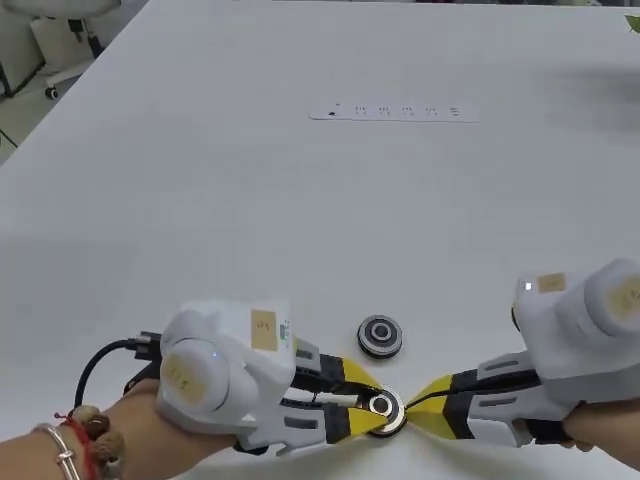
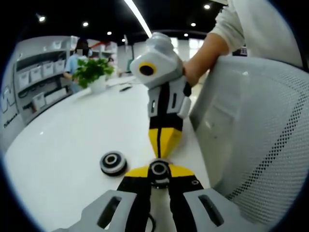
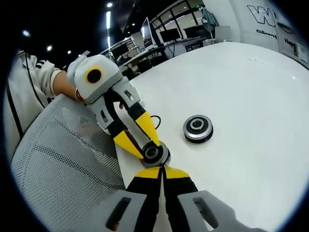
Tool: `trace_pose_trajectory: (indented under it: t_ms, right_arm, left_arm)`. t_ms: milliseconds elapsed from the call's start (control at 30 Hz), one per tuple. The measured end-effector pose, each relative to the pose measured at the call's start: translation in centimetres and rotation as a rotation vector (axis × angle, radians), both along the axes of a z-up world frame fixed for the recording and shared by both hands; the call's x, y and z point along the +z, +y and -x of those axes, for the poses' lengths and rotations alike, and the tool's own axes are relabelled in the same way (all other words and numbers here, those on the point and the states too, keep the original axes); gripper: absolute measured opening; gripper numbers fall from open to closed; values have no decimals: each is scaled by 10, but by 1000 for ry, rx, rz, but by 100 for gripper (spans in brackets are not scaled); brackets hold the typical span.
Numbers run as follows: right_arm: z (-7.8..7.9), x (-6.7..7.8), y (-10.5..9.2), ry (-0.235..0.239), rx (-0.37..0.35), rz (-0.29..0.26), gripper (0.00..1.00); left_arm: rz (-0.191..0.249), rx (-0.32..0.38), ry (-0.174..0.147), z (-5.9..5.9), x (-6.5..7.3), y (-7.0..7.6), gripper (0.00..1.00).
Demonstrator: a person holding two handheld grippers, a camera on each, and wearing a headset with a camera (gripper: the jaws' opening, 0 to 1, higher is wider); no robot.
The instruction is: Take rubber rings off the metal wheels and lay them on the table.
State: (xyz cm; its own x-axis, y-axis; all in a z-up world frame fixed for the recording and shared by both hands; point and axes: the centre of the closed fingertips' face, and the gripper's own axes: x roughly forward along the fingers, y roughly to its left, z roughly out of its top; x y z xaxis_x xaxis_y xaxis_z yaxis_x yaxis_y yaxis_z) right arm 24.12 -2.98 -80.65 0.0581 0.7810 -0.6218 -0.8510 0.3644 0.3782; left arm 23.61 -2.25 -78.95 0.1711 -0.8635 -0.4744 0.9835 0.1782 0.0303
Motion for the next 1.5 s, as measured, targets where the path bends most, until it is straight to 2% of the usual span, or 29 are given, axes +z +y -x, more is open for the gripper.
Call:
trace_pose_trajectory:
  t_ms: [467,700,1500]
  right_arm:
    - [-1,2,-2,89,-66,-53,0]
    - [-1,6,-2,115,-77,-79,0]
    - [6,15,7,98,-25,-52,0]
  left_arm:
    - [3,-2,0,1,0,0,14]
    - [2,-4,5,1,0,0,14]
    - [-32,-30,-3,1,-1,0,13]
